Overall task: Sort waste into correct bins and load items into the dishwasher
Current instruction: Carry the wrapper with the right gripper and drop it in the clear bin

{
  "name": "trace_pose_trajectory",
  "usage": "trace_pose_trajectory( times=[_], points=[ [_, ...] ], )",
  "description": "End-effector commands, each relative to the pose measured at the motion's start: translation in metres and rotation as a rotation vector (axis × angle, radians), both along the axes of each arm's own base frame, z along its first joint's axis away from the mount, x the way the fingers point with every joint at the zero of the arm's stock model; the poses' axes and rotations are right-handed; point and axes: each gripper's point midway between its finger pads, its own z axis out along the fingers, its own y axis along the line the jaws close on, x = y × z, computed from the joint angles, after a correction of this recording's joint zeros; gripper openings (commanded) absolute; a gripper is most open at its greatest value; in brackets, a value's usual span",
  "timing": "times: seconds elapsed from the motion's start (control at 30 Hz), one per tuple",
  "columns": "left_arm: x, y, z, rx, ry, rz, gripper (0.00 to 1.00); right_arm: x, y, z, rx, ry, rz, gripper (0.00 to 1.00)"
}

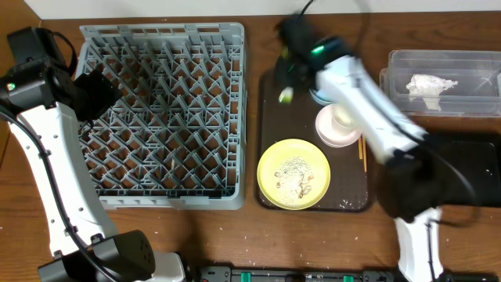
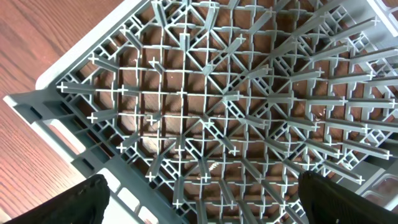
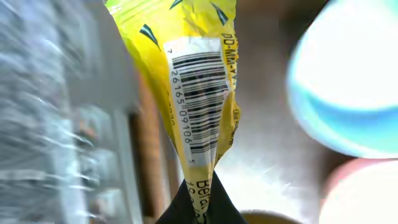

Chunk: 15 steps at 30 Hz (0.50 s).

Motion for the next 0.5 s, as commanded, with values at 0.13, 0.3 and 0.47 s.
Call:
trace_pose_trajectory(
  times=[0.13,0.3,0.47],
  points=[
    [0.0,0.003,0.002,0.005,-0.002,0.015,0.98,0.039,-0.196,0.079,-0.039,-0.128,-0.501,0.02],
    [0.0,0.003,0.002,0.005,-0.002,0.015,0.98,0.036,-0.276,0.051,-0.059,-0.028,-0.68,0.01],
    [0.0,0.003,0.002,0.005,-0.002,0.015,0.98,0.036,-0.315,0.021,-0.016,0.059,-0.748,0.19]
  ],
)
